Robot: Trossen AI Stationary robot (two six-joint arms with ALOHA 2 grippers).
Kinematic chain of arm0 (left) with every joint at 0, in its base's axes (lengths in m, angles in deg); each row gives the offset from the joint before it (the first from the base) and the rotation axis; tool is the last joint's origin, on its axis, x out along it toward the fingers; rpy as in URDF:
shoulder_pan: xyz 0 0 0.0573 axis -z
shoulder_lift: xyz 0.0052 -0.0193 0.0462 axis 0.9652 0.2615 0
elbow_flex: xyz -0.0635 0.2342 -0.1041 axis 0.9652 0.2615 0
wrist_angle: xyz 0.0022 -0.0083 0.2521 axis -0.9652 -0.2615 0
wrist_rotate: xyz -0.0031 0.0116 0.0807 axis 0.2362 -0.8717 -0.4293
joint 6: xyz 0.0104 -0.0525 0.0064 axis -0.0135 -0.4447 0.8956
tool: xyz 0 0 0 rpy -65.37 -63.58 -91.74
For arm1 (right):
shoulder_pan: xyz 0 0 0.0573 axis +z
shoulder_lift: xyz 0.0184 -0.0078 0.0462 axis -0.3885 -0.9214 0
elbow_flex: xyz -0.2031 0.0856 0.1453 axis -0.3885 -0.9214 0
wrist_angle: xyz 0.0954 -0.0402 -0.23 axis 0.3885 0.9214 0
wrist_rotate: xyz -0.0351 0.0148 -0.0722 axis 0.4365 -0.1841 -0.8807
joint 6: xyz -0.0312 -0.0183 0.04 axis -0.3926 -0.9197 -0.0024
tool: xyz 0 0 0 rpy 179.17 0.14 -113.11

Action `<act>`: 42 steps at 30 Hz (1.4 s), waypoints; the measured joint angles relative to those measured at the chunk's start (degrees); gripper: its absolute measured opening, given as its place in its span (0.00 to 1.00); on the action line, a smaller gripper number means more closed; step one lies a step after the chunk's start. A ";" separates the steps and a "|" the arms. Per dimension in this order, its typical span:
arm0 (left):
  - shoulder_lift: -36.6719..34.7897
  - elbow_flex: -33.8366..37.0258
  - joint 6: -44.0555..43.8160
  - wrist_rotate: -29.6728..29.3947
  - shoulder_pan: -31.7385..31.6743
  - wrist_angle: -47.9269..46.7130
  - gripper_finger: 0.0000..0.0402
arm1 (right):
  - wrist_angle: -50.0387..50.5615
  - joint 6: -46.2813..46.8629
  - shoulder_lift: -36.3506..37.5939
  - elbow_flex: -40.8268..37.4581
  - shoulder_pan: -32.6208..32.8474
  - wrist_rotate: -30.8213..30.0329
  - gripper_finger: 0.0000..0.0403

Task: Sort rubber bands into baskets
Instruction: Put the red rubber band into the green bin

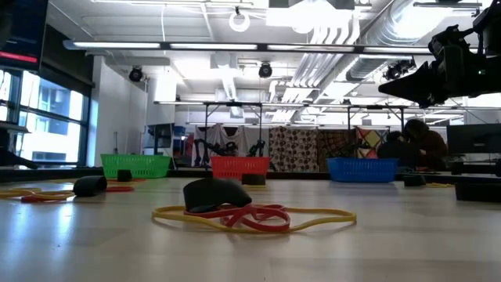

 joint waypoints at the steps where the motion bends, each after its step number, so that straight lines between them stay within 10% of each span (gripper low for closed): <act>1: 0.52 0.00 -0.07 0.08 -0.24 0.41 0.07 | 0.00 0.00 0.00 0.02 -0.02 0.00 0.00; 13: 1.22 0.00 1.40 -0.99 -1.23 1.52 0.25 | 0.00 0.00 0.00 0.01 0.00 0.00 0.00; 42: 1.20 7.26 -0.11 -0.71 -0.69 7.80 0.12 | 0.00 0.02 0.01 0.01 -0.01 0.00 0.00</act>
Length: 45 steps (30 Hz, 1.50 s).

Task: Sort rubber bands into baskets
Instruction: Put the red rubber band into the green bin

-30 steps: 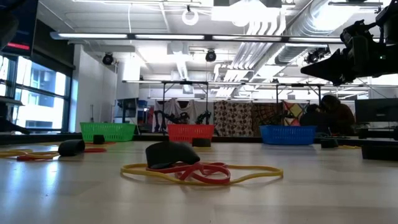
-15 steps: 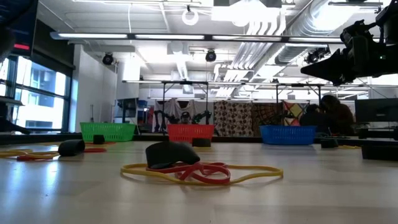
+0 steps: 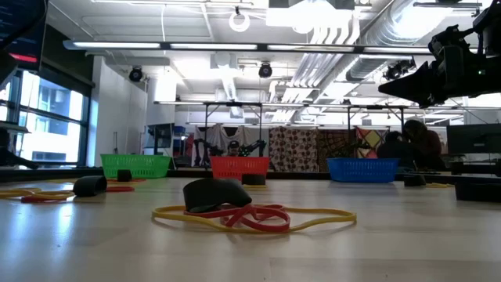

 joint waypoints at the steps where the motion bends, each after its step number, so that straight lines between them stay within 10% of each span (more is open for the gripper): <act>1: 0.00 0.00 0.84 0.00 0.00 0.19 0.10 | -0.02 -0.02 -0.01 0.01 0.01 0.00 0.00; 14: -2.48 -0.02 5.59 2.84 0.00 0.26 0.00 | -0.01 -0.02 0.00 -0.01 0.00 0.00 0.00; 45: -7.78 -16.30 21.96 -11.52 -5.71 -7.57 0.00 | -0.01 -0.02 0.00 0.00 -0.01 -0.01 0.00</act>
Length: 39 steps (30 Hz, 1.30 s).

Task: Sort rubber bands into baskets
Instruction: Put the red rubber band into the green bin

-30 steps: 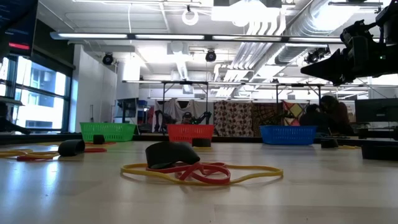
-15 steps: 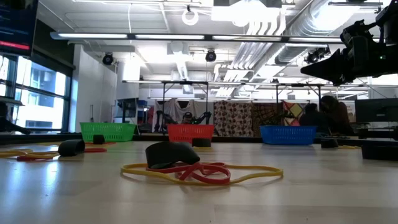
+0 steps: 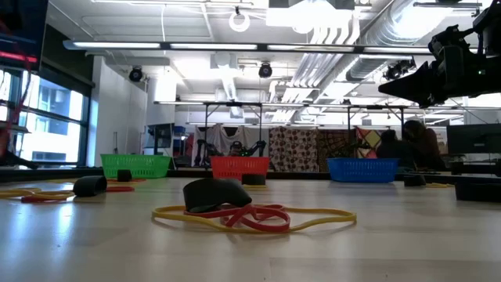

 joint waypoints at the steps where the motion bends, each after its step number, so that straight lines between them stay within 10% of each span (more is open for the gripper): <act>1: 0.00 -0.34 0.66 -0.30 -0.42 -0.02 0.00 | -0.02 -0.01 -0.01 -0.01 0.02 0.01 0.00; 39: 0.26 -1.52 47.00 -9.33 -36.76 5.89 0.00 | 0.01 -0.01 -0.01 -0.01 0.00 0.01 0.00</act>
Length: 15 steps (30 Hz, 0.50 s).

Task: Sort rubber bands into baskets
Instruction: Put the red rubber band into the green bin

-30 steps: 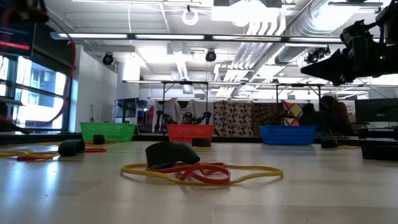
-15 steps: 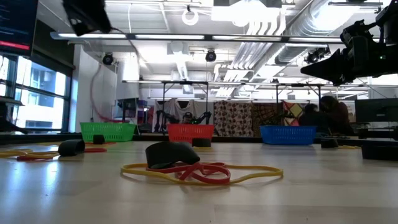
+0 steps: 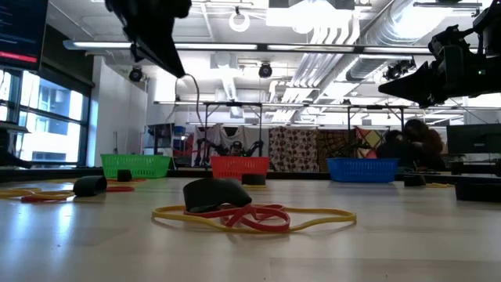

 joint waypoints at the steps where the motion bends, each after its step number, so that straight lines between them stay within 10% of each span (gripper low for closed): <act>1: 0.00 0.00 0.61 0.08 -1.49 -0.01 0.00 | -0.02 0.00 0.00 0.00 0.00 0.00 0.00; 15: -0.02 0.00 9.72 -4.68 -20.78 -2.12 0.00 | 0.00 0.02 0.00 0.00 0.00 0.00 0.00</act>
